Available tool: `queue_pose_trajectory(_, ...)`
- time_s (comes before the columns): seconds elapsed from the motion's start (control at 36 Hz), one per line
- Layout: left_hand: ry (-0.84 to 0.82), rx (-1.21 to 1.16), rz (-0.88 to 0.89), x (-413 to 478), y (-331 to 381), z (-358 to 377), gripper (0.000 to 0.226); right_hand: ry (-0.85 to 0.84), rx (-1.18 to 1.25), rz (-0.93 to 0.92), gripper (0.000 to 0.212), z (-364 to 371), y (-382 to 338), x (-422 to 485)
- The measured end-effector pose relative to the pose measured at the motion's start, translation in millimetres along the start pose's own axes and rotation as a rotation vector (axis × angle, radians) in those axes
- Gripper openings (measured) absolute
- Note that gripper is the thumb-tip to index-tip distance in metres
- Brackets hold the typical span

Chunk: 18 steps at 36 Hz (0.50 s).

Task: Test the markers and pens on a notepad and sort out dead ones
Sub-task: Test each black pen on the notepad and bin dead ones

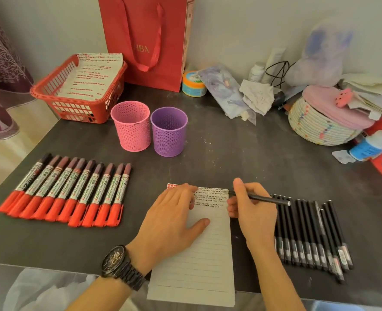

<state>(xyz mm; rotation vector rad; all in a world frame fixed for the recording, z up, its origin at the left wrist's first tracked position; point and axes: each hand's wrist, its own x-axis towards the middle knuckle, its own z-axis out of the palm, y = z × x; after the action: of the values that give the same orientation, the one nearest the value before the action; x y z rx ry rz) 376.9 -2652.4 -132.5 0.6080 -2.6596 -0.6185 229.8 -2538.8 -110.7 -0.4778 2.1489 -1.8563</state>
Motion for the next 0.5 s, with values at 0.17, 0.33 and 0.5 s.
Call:
queue_pose_trajectory(0.17, 0.025, -0.03, -0.005, -0.8, -2.7, 1.1, 0.039, 0.04, -0.196, -0.132, 0.038, 1.8, 13.0, -4.8)
queue_pose_trajectory(0.33, 0.046, -0.051, -0.007, 1.0, -2.3, 2.2, 0.041, 0.046, -0.22, -0.113, 0.033, 1.4, 18.8, -0.4)
queue_pose_trajectory(0.5, 0.042, -0.055, -0.017, 1.2, -1.8, 3.2, 0.043, 0.024, -0.267, -0.126, 0.035, 2.0, 21.3, 0.1)
